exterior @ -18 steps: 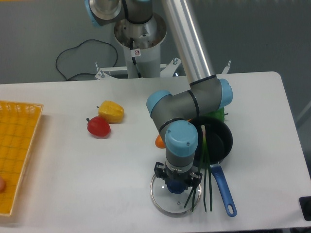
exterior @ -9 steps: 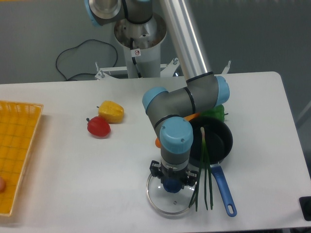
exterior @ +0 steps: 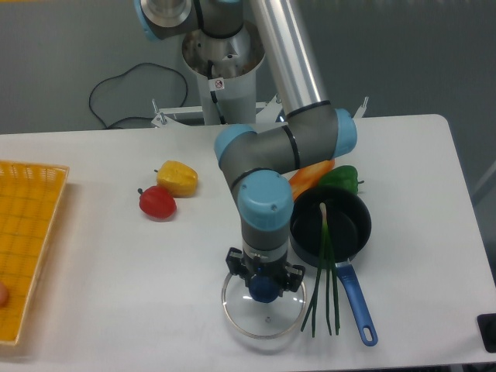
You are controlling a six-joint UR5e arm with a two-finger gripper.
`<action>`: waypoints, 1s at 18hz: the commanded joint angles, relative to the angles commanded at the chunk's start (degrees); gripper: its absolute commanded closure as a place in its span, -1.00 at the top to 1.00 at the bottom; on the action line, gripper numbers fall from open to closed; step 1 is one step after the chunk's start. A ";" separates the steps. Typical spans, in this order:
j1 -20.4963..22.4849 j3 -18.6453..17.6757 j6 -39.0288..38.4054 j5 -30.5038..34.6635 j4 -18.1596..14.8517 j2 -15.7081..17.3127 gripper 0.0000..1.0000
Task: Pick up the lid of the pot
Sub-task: 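Lift the glass lid by its knob and move it away from the pot, then hold the glass lid raised above the table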
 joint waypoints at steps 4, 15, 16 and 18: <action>-0.44 -0.09 0.36 0.09 -1.85 1.68 0.31; -1.76 -0.97 4.57 0.88 -4.66 3.35 0.31; -1.76 -0.97 4.66 0.79 -4.66 3.26 0.31; -1.76 -0.97 4.84 0.79 -4.75 3.43 0.31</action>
